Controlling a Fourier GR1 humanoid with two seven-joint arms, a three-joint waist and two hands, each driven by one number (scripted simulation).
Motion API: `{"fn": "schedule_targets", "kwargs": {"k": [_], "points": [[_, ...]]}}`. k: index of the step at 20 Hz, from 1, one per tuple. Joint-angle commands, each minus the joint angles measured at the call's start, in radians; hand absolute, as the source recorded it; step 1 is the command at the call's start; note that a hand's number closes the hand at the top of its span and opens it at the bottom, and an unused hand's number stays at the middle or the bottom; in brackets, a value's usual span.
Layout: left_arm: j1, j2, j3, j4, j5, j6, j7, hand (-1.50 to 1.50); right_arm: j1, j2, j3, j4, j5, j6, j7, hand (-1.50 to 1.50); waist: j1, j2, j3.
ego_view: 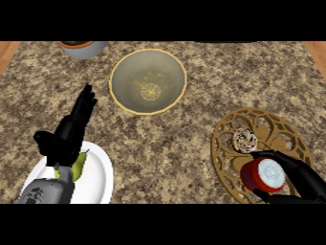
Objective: Pick the can from the placemat and place it in the bowl
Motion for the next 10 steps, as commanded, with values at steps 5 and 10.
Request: {"fn": "schedule_targets", "kwargs": {"k": [5,10], "points": [[-0.015,0.010,0.026,-0.028,-0.004,-0.025,0.051,0.00,0.042,0.026,0.080,-0.022,0.125,-0.010,-0.162,1.50,-0.003,0.000,0.000],[-0.006,-0.014,0.038,-0.005,-0.016,-0.032,-0.017,0.00,0.031,0.045,0.055,-0.036,0.087,0.020,-0.134,1.50,-0.002,0.000,0.000]]}}
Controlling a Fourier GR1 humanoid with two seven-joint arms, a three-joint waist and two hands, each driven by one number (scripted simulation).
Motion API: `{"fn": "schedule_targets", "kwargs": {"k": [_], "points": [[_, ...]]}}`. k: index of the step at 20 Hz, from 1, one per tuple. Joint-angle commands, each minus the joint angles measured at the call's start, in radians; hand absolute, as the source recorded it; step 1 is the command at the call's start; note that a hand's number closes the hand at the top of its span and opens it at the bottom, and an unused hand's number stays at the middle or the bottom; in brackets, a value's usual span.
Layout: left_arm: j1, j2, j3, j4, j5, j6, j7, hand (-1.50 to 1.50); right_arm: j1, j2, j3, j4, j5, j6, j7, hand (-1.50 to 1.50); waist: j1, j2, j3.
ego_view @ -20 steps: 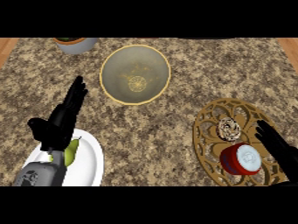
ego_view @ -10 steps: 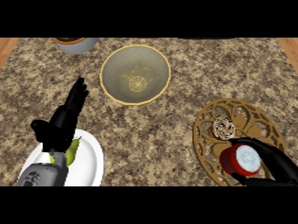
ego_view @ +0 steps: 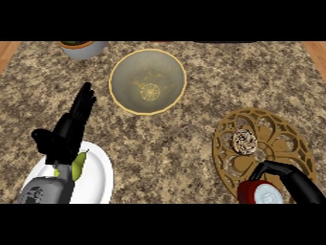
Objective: Pick the can from the placemat and place it in the bowl
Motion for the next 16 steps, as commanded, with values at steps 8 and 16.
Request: {"fn": "schedule_targets", "kwargs": {"k": [8,16], "points": [[-0.037,-0.016,-0.041,0.012,-0.005,-0.028,-0.001,0.00,-0.260,0.219,0.314,-0.044,0.242,-0.581,0.318,1.50,0.102,0.008,-0.004],[-0.054,-0.036,-0.071,0.026,-0.015,-0.030,0.029,0.00,-0.516,0.221,0.475,-0.034,0.444,-0.971,0.474,1.50,0.126,-0.004,-0.006]]}}
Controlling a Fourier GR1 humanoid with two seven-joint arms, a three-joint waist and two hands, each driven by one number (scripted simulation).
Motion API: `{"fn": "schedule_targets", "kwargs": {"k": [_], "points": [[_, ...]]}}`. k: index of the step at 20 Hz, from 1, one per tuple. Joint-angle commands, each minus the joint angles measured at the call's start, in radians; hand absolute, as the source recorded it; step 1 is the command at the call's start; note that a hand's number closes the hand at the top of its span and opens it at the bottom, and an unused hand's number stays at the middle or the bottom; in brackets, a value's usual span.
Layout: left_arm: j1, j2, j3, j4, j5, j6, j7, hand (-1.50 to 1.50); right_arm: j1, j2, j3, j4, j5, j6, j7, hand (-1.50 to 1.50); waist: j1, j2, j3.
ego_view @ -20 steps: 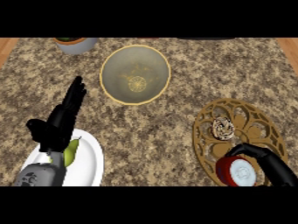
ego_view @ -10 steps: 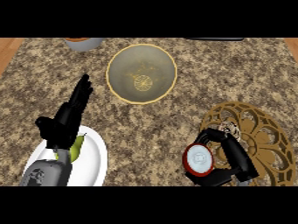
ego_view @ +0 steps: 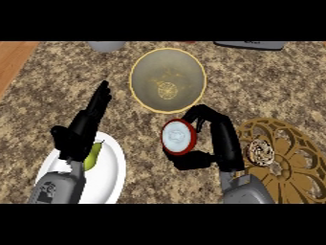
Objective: Pick the can from the placemat and place it in the bowl
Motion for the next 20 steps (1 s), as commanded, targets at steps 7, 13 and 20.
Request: {"fn": "schedule_targets", "kwargs": {"k": [7,13,20], "points": [[-0.022,-0.006,-0.008,0.026,-0.010,0.001,-0.001,0.00,-0.336,0.005,0.133,0.119,0.300,-0.313,0.385,1.50,0.010,-0.008,-0.007],[-0.021,-0.009,-0.017,0.038,-0.014,-0.006,-0.016,0.00,-0.590,0.005,0.123,0.258,0.413,-0.320,0.679,1.50,0.022,-0.005,-0.006],[-0.061,-0.030,-0.020,0.065,-0.012,-0.002,-0.005,0.00,-0.903,0.005,0.111,0.449,0.498,-0.256,1.001,1.50,0.028,0.005,-0.003]]}}
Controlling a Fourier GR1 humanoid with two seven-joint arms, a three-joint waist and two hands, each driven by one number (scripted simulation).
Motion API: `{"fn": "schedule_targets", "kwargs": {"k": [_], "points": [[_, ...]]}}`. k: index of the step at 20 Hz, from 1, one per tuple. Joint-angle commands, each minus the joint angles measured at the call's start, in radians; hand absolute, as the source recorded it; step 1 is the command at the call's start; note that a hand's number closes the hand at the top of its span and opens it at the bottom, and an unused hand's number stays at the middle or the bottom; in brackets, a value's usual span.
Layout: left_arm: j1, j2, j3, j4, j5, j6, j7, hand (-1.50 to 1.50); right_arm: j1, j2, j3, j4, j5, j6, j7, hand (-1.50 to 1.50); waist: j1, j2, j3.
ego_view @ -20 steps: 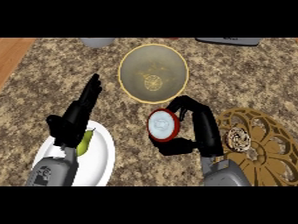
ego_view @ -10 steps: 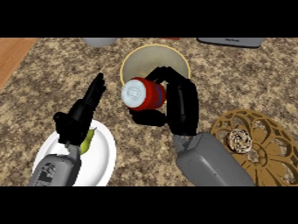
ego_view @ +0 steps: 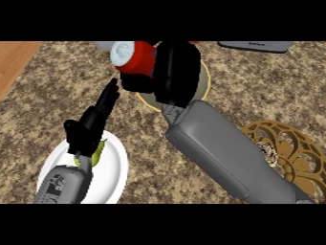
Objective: Pick the can from the placemat and place it in the bowl
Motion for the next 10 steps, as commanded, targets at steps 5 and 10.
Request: {"fn": "schedule_targets", "kwargs": {"k": [5,10], "points": [[-0.019,-0.022,-0.012,0.025,-0.015,0.015,0.001,0.00,-0.338,0.002,-0.006,0.268,0.050,0.079,0.340,1.50,0.002,0.011,0.003],[-0.009,0.012,0.022,0.009,0.010,-0.009,-0.015,0.00,-0.433,0.002,-0.007,0.469,0.056,0.181,0.380,1.50,-0.006,0.017,0.004]]}}
